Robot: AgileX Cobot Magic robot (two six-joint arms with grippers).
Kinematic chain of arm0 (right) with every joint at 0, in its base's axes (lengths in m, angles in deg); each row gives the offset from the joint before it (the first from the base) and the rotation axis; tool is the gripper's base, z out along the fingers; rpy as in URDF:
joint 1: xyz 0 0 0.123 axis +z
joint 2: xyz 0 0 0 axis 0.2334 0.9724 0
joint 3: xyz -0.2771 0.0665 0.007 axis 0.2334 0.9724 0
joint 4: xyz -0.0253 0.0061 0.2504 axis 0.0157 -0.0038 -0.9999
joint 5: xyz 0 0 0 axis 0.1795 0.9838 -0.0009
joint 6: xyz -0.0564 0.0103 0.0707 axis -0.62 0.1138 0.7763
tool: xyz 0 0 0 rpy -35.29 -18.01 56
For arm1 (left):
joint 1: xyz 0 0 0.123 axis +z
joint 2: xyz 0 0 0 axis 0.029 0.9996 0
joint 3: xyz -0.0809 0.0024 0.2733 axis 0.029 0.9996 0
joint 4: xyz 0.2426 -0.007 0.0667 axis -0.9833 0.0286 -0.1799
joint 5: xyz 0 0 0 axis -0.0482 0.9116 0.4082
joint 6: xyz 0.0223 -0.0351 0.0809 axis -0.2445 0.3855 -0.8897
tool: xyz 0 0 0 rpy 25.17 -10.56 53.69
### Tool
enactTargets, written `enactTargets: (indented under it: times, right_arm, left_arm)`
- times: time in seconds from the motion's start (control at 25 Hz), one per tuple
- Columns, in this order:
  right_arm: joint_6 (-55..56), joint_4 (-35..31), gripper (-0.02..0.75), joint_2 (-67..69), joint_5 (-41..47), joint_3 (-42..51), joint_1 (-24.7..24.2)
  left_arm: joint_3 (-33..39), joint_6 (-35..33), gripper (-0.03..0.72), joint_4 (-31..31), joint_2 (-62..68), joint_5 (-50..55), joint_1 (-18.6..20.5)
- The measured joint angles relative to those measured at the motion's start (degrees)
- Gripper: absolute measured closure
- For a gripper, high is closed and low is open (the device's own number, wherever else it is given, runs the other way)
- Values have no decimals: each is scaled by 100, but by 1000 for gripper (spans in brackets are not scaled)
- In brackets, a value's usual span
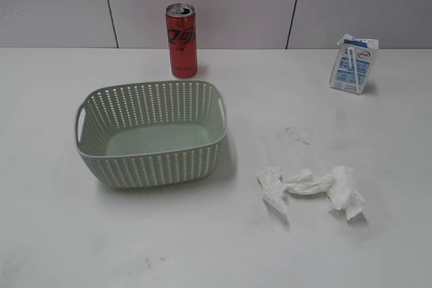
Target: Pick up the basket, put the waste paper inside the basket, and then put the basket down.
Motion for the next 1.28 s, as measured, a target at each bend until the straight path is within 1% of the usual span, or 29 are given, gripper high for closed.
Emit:
enactTargets:
  times: [1.28]
  right_arm:
    - [0, 0, 148, 0, 0, 0, 0]
  left_arm:
    - [0, 0, 116, 0, 0, 0, 0]
